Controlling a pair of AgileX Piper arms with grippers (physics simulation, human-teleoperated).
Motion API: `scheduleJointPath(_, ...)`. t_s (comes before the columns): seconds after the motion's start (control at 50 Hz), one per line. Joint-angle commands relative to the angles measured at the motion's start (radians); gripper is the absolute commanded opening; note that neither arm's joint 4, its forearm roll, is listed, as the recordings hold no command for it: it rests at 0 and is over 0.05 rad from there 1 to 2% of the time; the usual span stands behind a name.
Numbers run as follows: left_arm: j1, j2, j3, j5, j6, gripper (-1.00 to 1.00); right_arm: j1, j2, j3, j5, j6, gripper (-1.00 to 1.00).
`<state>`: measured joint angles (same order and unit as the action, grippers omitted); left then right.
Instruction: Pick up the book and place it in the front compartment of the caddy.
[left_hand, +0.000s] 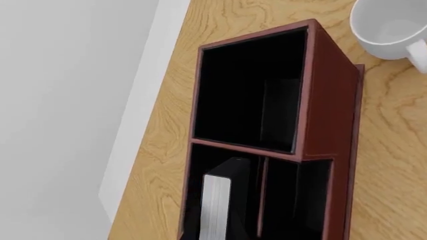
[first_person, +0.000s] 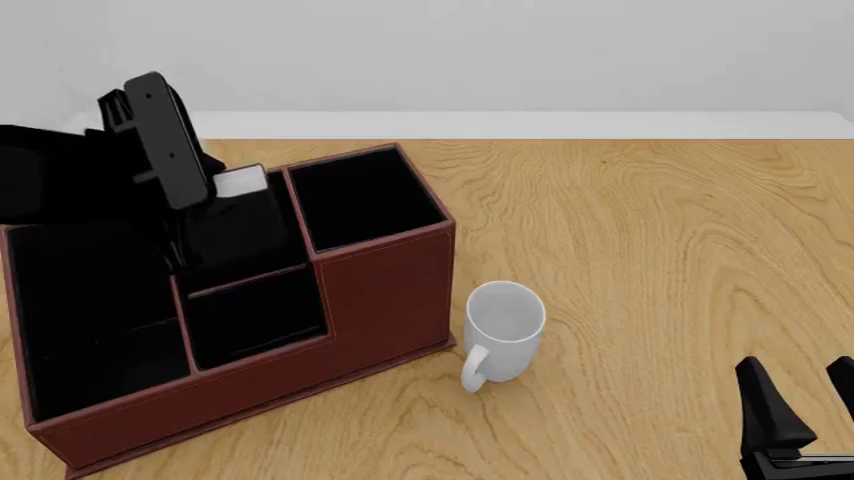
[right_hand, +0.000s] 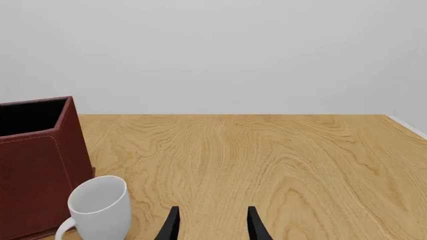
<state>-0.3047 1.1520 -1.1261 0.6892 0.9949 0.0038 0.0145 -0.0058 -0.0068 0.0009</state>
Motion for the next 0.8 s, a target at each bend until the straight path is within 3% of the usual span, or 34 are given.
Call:
scheduleJointPath(0.02,0.002,0.005,0.014,-0.044,0.014,-1.00,0.000,0.000,0.000,0.000,0.000,1.00)
scheduleJointPath(0.8,0.037,0.076,0.087,-0.156,0.023,-1.00,0.000,0.000,0.000,0.000,0.000,1.00)
